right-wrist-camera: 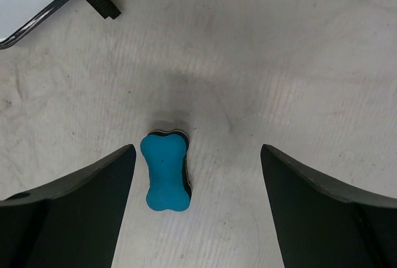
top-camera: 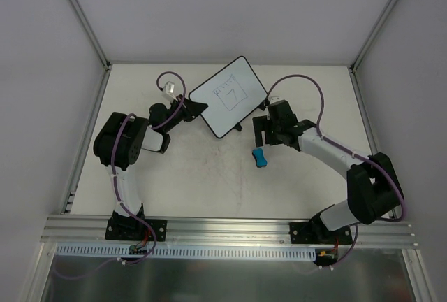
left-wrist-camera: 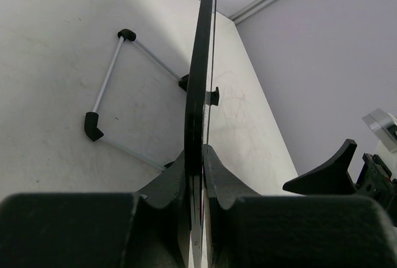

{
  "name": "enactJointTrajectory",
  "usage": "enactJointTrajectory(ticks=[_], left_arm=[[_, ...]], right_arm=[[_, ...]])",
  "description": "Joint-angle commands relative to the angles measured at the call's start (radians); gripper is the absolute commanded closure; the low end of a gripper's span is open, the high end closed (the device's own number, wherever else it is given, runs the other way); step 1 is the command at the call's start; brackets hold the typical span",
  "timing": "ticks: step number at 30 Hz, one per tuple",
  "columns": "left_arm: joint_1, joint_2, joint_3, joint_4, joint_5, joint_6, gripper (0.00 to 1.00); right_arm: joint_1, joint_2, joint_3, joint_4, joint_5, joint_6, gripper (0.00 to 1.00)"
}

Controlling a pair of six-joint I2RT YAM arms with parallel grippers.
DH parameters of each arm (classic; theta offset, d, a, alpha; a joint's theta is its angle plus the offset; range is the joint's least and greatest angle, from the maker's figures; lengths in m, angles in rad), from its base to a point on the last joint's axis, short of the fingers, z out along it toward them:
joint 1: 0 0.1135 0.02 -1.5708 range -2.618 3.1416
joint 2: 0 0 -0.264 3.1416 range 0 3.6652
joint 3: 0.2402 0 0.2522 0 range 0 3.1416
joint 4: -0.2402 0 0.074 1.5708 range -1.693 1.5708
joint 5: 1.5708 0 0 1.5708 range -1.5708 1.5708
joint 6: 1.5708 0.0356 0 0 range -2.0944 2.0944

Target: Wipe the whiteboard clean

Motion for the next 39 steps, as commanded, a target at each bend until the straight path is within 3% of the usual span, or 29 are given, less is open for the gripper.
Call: enactJointTrajectory(ticks=[1,19,23,33,39], left_arm=[[-0.01,0.028,0.01,0.309,-0.014,-0.002,0.99],[-0.009,0.011,-0.02,0.318,0.005,0.021,1.0],[-0.01,0.01,-0.02,0.318,0.008,0.021,1.0],[-0.009,0.007,-0.024,0.318,0.012,0.027,1.0],[-0.01,0.008,-0.025,0.318,0.011,0.032,1.0]], right_arm=[[0.035,0.029,0.079,-0.097,0.002,-0.041,0.15],[0.158,0.125,0.062,-0.142,0.036,0.011,0.31],[0.159,0.156,0.062,-0.141,0.049,0.014,0.42],[0.159,0.181,0.059,-0.14,0.066,0.016,0.56],[0.159,0.196,0.064,-0.141,0.063,0.013,0.56]])
